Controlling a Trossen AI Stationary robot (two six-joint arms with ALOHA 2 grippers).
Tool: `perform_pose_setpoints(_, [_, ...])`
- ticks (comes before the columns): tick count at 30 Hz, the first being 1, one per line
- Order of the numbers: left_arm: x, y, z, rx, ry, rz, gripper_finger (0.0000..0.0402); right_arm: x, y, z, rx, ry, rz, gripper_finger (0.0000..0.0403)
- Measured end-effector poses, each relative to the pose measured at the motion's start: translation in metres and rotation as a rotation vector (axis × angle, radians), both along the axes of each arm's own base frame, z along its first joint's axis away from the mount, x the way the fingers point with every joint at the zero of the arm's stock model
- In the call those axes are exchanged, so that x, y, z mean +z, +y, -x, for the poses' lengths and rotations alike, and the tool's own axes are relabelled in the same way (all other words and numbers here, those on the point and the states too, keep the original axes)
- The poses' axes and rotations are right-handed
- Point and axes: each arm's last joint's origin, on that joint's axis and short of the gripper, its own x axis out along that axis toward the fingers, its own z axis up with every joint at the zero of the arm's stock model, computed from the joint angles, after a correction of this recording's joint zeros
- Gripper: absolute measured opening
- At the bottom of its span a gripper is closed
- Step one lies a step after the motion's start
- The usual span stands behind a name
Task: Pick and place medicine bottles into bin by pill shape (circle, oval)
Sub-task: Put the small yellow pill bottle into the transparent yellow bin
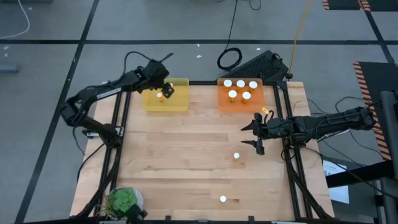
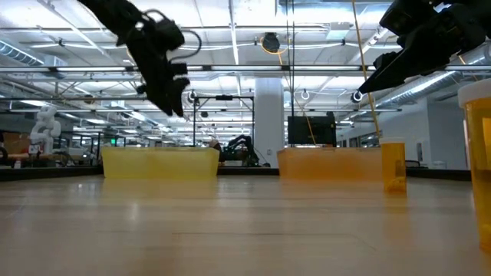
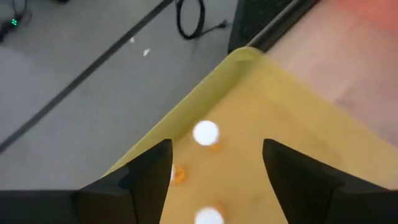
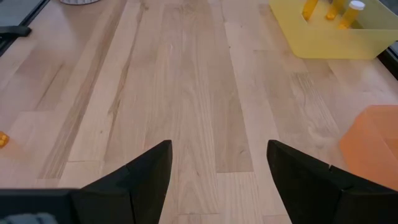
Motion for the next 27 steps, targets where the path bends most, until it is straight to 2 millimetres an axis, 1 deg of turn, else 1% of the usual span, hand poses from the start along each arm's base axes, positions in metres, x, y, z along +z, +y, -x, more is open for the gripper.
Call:
perform_pose_setpoints(5, [0.033, -0.041, 0.005, -0.085, -0.045, -0.058, 0.0255, 0.000, 0.000, 0.000, -0.002, -0.001, -0.003, 0.0255])
perform_pose_setpoints(11, [0.057, -0.089, 0.012, -0.174, -0.085, -0.097, 0.0255, 0.000, 0.000, 0.000, -0.006, -0.004, -0.010, 0.0255])
perform_pose_setpoints(15, [0.064, -0.114, 0.011, -0.236, -0.114, -0.104, 0.0255, 0.000, 0.000, 0.000, -0.009, -0.007, -0.015, 0.0255])
perform_pose_setpoints(21, [0.065, -0.150, 0.000, -0.410, -0.137, -0.085, 0.0255, 0.001, 0.000, 0.000, -0.014, -0.008, -0.023, 0.0255])
perform_pose_setpoints(25, [0.067, -0.171, -0.008, -0.508, -0.187, -0.087, 0.0255, 0.001, 0.000, 0.000, -0.014, -0.008, -0.023, 0.0255])
perform_pose_setpoints(27, [0.072, -0.182, -0.011, -0.563, -0.226, -0.086, 0.0255, 0.001, 0.000, 0.000, -0.014, -0.008, -0.023, 0.0255])
